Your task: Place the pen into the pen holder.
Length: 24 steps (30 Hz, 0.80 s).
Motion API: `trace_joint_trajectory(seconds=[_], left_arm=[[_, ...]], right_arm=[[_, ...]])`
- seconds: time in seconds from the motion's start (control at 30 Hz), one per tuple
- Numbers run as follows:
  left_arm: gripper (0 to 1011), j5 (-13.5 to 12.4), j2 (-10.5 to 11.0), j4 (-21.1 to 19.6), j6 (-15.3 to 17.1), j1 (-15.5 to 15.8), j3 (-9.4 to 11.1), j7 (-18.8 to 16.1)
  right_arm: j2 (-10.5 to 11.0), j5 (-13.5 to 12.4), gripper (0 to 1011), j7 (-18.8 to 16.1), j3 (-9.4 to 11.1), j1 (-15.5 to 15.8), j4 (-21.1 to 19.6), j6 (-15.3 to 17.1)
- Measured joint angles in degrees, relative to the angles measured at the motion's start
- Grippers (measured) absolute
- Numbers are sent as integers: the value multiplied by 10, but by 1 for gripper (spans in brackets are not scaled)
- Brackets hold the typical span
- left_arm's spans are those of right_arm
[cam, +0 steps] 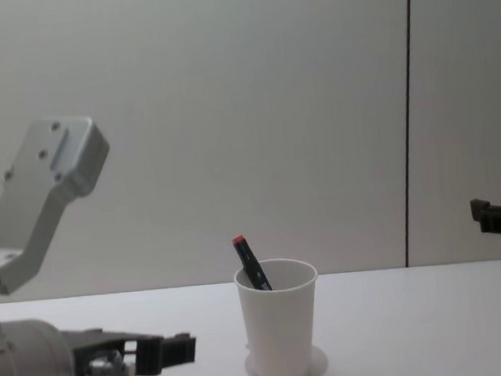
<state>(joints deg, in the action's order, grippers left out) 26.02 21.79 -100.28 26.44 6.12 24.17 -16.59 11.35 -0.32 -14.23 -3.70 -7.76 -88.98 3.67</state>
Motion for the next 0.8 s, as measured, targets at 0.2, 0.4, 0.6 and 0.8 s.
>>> trace_joint_trajectory(seconds=[0.2, 0.4, 0.6, 0.8], left_arm=[[999, 10, -7, 15, 18, 1, -3, -13], [1000, 14, -15, 33, 27, 5, -7, -20], [1000, 18, -20, 53, 28, 9, -11, -24], [999, 21, -24, 70, 26, 11, -15, -25]], right_arm=[[0, 0, 1002, 0, 0, 0, 0, 0], [0, 0, 1002, 0, 0, 0, 0, 0], [0, 0, 1002, 0, 0, 0, 0, 0], [0, 0, 1002, 0, 0, 0, 0, 0]])
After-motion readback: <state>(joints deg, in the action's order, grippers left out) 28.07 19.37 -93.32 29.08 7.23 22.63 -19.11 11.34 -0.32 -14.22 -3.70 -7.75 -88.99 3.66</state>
